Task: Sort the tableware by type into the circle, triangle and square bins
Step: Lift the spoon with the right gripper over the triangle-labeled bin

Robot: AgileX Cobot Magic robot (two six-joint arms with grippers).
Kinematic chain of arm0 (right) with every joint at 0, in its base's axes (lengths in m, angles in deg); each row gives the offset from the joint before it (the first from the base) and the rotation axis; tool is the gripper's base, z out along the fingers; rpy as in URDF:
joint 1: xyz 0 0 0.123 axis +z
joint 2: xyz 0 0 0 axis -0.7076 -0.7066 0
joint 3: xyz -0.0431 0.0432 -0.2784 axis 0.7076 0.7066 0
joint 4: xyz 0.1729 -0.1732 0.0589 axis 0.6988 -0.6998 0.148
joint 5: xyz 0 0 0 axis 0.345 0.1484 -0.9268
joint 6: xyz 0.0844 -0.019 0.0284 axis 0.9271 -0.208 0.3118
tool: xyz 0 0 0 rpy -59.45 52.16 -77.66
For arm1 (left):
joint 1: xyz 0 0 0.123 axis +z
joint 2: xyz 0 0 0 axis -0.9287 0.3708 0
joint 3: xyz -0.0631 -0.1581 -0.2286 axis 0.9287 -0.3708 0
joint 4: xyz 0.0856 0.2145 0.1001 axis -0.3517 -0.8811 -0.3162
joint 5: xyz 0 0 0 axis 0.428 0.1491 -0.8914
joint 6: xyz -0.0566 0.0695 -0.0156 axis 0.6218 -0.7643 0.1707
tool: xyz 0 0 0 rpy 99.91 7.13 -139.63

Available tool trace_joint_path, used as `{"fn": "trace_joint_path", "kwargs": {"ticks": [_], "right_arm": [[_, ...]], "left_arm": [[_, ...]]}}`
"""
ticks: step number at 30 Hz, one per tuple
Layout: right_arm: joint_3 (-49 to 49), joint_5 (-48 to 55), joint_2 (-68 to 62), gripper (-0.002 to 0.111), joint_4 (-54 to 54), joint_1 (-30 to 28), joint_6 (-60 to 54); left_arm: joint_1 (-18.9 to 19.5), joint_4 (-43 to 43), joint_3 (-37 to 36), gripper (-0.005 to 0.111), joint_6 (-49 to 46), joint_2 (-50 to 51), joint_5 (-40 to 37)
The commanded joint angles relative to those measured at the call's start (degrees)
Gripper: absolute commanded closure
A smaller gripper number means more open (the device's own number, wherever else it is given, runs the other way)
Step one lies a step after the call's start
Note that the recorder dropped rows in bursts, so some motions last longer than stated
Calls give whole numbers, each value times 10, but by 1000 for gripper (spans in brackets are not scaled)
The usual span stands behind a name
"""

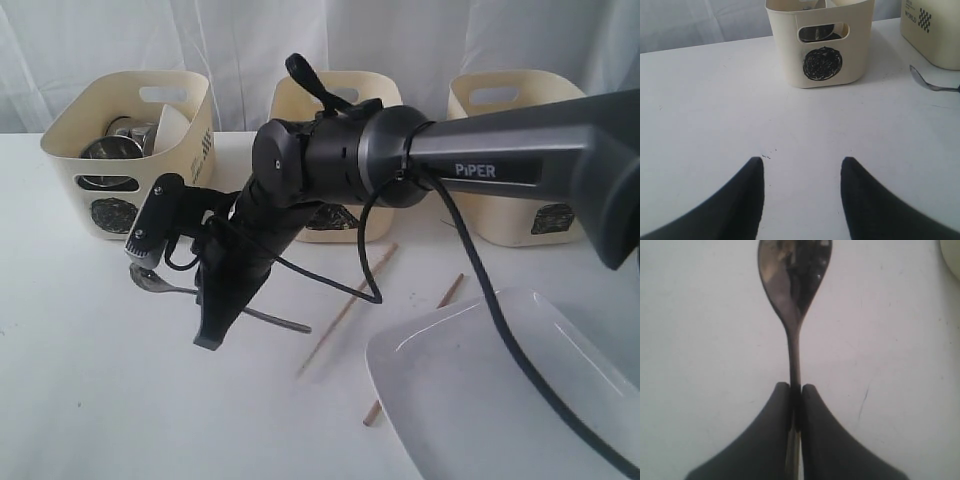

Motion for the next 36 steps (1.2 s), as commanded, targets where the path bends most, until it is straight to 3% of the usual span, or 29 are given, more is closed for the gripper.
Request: {"fn": "trace_joint_path", "kwargs": {"ticks": [1,9,18,26,36], "right_arm": [[-4,-20,17,108,40,11,4],[-4,-38,31,108,51,20,4],[-4,-224,96,108,42,12,67],[-4,-360,122,108,42,-32,126],[23,-366,137,108,46,-86,159]], "left_arm": [[1,4,-2,54,3,-3,3],[1,4,-2,54,3,-3,3],[1,4,-2,54,3,-3,3],[1,4,-2,54,3,-3,3],[1,4,-2,54,3,-3,3]]}}
